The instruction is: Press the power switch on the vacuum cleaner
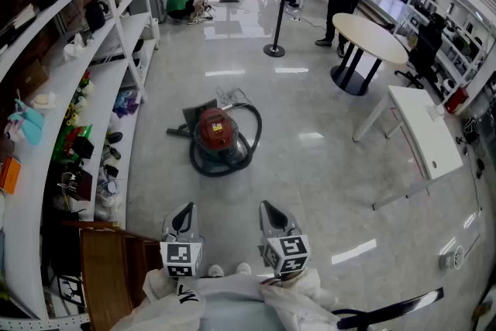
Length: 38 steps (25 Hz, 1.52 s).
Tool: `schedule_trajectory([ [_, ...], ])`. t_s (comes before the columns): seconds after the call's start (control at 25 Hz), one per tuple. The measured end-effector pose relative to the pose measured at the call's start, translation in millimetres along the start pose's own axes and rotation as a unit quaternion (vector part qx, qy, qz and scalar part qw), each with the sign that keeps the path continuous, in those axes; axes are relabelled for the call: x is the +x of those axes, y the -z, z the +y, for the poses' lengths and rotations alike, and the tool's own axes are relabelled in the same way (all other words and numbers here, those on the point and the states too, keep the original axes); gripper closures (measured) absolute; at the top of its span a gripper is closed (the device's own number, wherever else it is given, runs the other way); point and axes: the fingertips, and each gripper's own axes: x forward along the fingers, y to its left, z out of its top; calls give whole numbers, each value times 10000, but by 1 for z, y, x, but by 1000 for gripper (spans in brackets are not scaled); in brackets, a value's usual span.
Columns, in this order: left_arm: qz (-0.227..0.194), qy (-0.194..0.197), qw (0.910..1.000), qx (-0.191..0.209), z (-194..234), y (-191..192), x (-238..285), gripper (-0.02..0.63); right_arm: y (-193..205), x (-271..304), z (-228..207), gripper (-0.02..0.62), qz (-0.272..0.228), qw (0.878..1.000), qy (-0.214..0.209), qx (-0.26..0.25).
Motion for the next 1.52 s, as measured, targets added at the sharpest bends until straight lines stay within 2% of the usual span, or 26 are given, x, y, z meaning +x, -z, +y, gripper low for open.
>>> schedule_trajectory([
  [0.84,107,-154,9998,-43,1,6,0,606,2,6,-1,594,-31,9997,-185,153],
  [1.52,143,-111,9998,-45,-38,4,4,606,11,-16,-32,594,13,9996,-190,224],
])
